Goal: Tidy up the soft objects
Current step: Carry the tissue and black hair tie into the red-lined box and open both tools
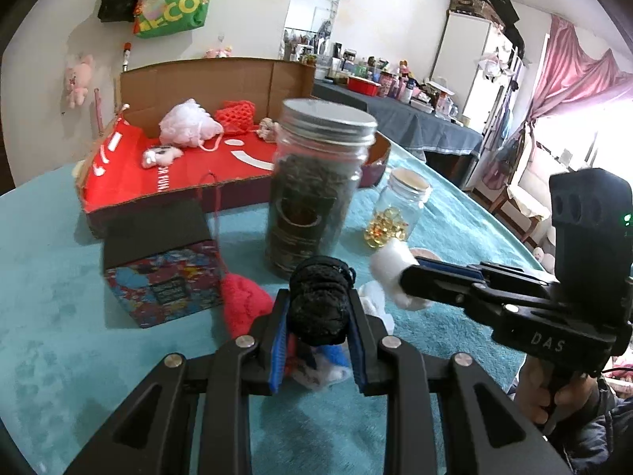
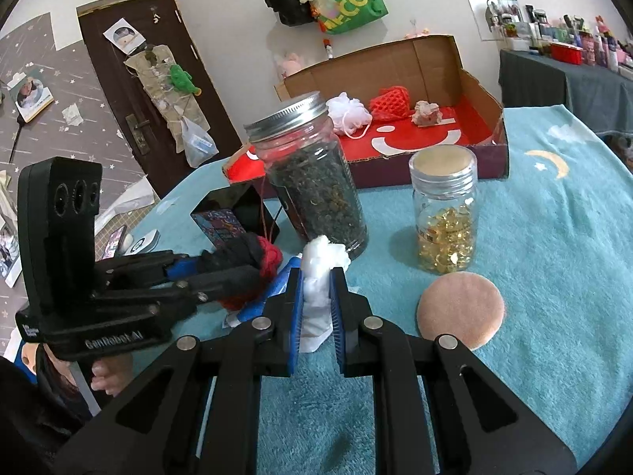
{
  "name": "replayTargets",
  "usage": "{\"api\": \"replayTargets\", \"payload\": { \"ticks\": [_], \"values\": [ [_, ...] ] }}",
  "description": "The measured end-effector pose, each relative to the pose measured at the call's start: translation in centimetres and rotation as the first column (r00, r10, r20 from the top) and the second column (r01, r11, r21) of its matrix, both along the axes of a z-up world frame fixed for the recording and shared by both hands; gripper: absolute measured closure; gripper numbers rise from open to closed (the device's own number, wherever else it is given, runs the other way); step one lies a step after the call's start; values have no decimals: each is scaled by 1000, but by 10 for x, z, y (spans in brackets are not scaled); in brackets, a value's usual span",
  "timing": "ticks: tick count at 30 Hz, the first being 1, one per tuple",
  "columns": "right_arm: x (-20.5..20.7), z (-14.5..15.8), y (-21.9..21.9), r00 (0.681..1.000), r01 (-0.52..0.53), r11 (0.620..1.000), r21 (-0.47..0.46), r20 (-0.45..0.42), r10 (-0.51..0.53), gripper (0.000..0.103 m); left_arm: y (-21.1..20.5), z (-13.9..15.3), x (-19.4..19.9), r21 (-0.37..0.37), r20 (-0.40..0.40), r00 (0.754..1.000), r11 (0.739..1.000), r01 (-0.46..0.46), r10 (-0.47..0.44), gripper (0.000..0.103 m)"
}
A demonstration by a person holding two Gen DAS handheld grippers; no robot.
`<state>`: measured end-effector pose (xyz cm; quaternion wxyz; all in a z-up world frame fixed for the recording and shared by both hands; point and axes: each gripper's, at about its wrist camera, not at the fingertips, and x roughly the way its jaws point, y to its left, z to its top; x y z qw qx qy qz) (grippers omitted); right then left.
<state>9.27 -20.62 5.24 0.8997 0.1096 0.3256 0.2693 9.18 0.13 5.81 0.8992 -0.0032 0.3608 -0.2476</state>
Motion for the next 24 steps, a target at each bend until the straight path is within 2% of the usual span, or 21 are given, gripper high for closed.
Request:
{"api": "replayTargets", "payload": {
  "ticks": [7,15,24],
  "values": [
    [-4,3,-18,999,40,999,-23,-13,-40,90,37,5,-2,0,-15,997,997,-80,80,75],
    [-3,4,-48,993,109,992,-57,-34,-111,90,75,-4,-1,55,-39,984,983,-174,176,75],
    [8,8,-68,987,148,984,-100,-50,-153,90,100,-16,20,143,-59,980,974,-178,188,75]
  ]
}}
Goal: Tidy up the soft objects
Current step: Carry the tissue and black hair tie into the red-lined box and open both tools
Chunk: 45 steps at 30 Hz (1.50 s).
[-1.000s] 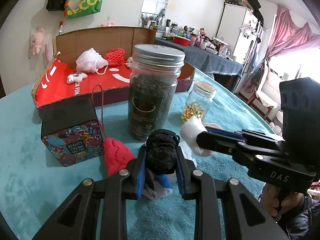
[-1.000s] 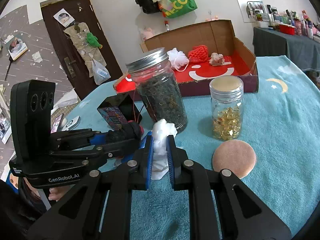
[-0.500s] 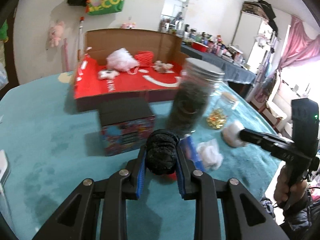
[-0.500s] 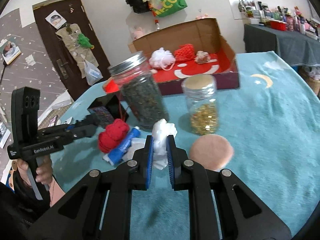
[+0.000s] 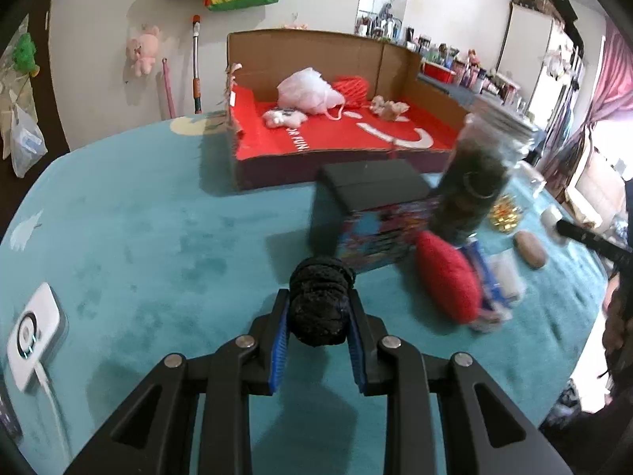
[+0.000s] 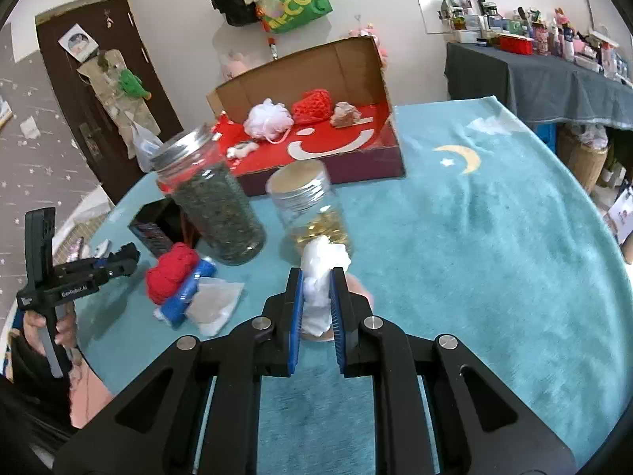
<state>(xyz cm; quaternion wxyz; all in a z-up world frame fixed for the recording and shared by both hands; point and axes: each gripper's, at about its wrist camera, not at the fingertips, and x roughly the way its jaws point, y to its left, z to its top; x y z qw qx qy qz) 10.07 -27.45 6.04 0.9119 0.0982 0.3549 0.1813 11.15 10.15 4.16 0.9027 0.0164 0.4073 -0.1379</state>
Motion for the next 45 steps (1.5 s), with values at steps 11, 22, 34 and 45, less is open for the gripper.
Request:
{"api": "replayTargets", "payload": {
  "ticks": [11,22,34,45],
  "values": [
    [45,-5,-22,998,-34,999,-35,-48,33,90,25,7,49,19,22,993,993,115,-115,75],
    [88,-4,-22,992,-115,993,-29,-59,113,90,15,7,84,47,18,979,978,202,-203,75],
    [114,10,-18,977,-208,978,-11,-46,208,90,5,26,99,48,34,960,960,277,-279,75],
    [161,42,-4,971,-236,972,18,-39,236,90,-24,50,143,12,-27,972,972,233,-233,75]
  ]
}}
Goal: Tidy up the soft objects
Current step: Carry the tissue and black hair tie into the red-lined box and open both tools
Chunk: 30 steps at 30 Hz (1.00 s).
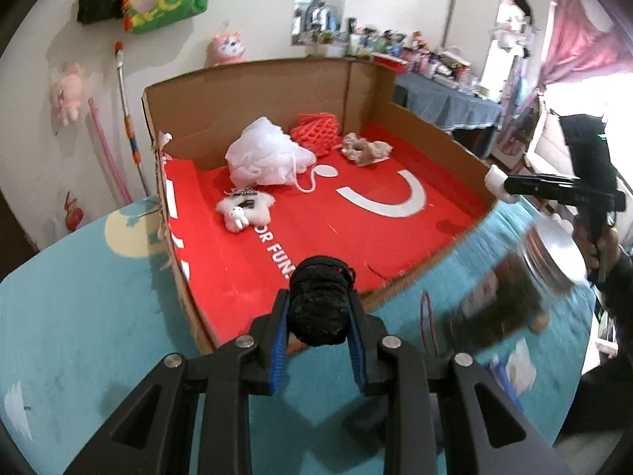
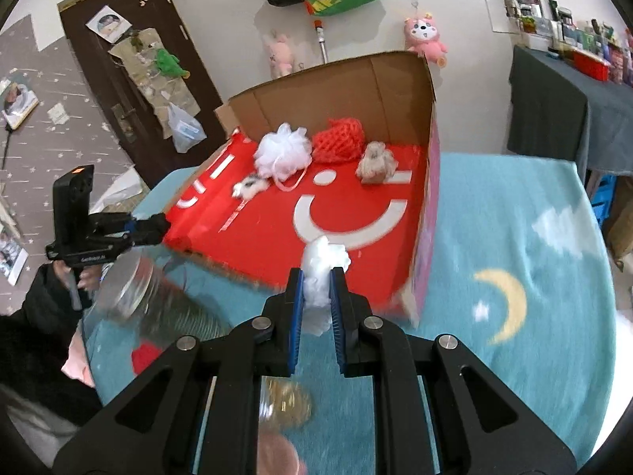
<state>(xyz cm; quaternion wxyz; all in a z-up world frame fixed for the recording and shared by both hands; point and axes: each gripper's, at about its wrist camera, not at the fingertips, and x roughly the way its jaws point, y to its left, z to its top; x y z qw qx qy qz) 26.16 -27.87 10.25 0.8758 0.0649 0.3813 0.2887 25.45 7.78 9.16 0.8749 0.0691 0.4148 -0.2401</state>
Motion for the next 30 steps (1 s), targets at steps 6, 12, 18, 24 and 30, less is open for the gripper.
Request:
{"api": "replayTargets", "payload": {
  "ticks": [6,12,18,24,30],
  "values": [
    [48,11,38,998,32,989,-141,-40,-38,90,-23,-10,42,86,-94,990,992,-97,105,75],
    [99,-1,75,991,53,945,-324,-98,-90,90,-35,-23,75,164,-152,971,974,-158,183,75],
    [139,-20,91,977,55,901,-430,-164,-138,90,-43,-37,97,234,-172,959,955,-182,225,74],
    [158,-35,87,956,72,897,-436,-225,-186,89,-40,-46,105,248,-189,949,947,-203,253,73],
    [161,-44,86,950,61,890,-452,-247,-191,87,-37,-46,109,253,-176,950,945,-208,257,70]
  ]
}}
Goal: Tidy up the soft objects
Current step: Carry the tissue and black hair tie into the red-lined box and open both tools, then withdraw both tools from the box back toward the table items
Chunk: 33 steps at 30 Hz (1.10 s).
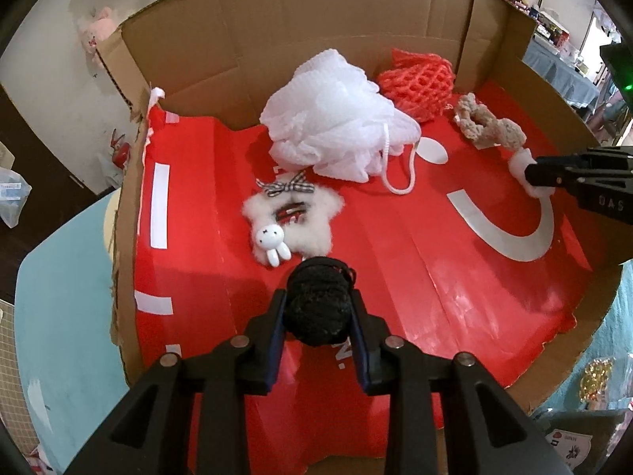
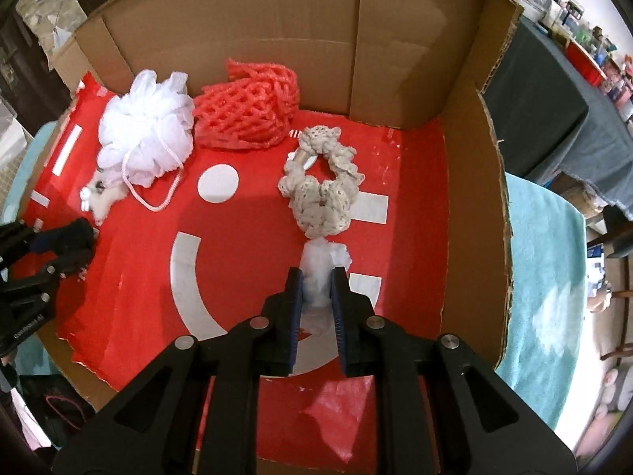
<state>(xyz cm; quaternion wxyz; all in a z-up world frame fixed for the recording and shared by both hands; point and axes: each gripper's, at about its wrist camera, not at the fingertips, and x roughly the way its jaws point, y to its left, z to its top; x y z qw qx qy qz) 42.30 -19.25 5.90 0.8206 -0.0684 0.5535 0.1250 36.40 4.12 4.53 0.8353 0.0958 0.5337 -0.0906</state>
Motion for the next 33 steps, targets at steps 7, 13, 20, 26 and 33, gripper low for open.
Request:
{"api": "replayTargets", "payload": {
  "ticks": [7,13,20,26,33],
  "values": [
    [-2,-4,8,1000,-23,999,-28,11,23,74,-2,4,1,-10,23,1000,1000,-2,2,53],
    [-18,8,21,996,-48,998,-50,70,51,47,-3,25,-13,-41,96,995,999,9,-5,35],
    [-51,47,20,988,-48,999,-19,144,50,35,-5,71,-57,-85,251,968,996,9,13,9],
    [-97,100,15,963,-40,999,30,268,31,23,-7,113,-108,-136,390,920,991,15,40,0],
    [-178,153,7,897,-51,996,79,442,11,19,-17,152,-179,-197,541,837,980,35,79,0]
  ]
}}
